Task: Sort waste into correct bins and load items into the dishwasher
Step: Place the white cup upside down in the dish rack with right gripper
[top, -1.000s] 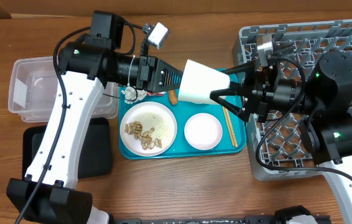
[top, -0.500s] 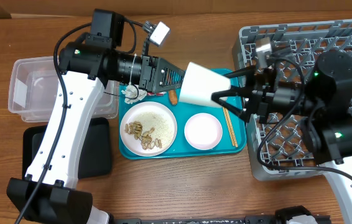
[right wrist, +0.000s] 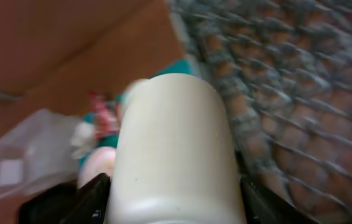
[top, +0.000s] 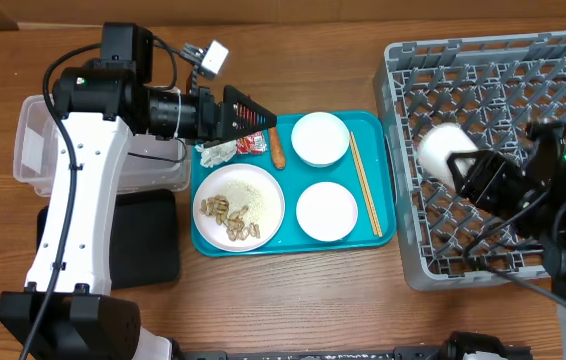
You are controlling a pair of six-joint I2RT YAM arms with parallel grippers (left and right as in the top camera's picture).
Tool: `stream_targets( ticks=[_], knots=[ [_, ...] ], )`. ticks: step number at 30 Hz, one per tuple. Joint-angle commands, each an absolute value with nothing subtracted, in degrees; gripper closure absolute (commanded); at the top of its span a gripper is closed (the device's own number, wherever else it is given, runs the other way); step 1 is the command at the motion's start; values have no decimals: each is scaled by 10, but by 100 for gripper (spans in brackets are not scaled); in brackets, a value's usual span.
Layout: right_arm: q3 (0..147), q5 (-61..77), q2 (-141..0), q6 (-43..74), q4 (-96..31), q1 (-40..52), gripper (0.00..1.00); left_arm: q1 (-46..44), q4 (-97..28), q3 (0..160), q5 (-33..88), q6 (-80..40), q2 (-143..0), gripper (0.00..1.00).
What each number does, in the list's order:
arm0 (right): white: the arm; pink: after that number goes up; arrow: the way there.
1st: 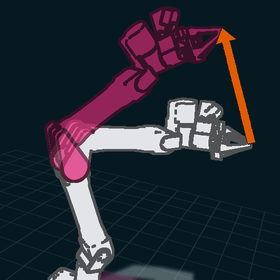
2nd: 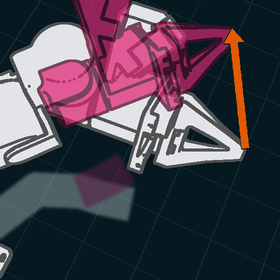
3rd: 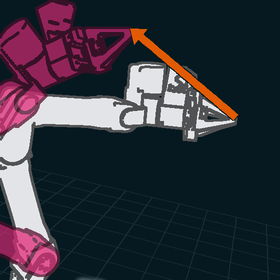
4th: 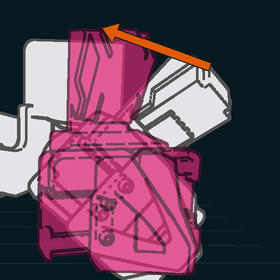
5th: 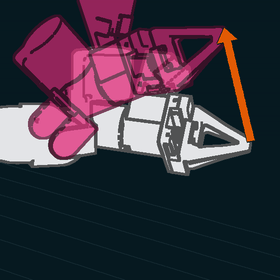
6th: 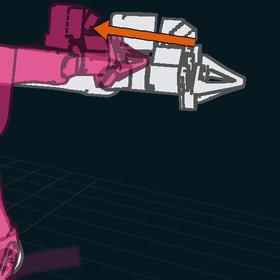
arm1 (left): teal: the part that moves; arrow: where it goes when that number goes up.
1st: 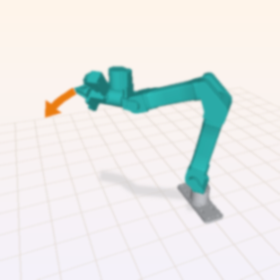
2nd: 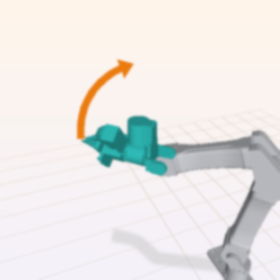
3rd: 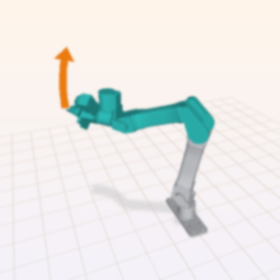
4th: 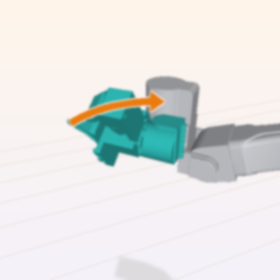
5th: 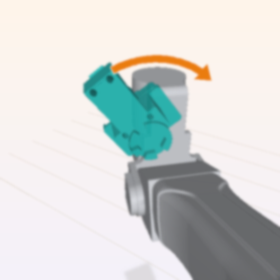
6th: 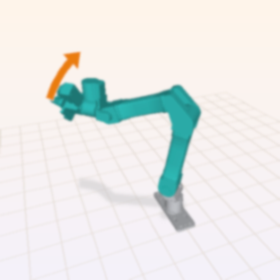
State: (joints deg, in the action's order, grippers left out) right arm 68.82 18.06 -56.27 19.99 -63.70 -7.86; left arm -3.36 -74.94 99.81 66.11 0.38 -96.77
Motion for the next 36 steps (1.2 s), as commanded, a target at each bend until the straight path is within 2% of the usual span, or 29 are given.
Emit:
stream_targets(
  ticks=[1, 10, 14, 17, 21, 23, 25, 26, 30, 36],
  knots=[
    [695, -1, -597, 232, -675, -81, 47, -34, -761, 1005, 603, 15, -968, 0],
    [695, -25, -714, 254, -662, -81, 47, -34, -785, 1005, 580, 17, -968, 0],
    [695, -19, -765, 253, -668, -81, 48, -35, -817, 1005, 575, 54, -968, 0],
    [695, 8, -783, 241, -662, -81, 48, -35, -826, 1005, 557, 58, -968, 0],
    [695, -21, -784, 243, -653, -83, 47, -36, -827, 1005, 551, 58, -968, 0],
    [695, -20, -784, 243, -649, -84, 26, -35, -827, 1005, 550, 58, -968, 0],
    [697, -14, -783, 240, -650, -84, 13, -36, -828, 1005, 547, 58, -968, 0],
    [702, -8, -783, 239, -653, -84, 11, -36, -829, 1005, 540, 58, -968, 0],
    [743, 9, -780, 229, -672, -83, 11, -36, -841, 1005, 534, 66, -968, 0],
    [805, 179, -749, 152, -683, -57, 14, -20, -850, 1006, 503, 71, -952, 0]
  ],
)
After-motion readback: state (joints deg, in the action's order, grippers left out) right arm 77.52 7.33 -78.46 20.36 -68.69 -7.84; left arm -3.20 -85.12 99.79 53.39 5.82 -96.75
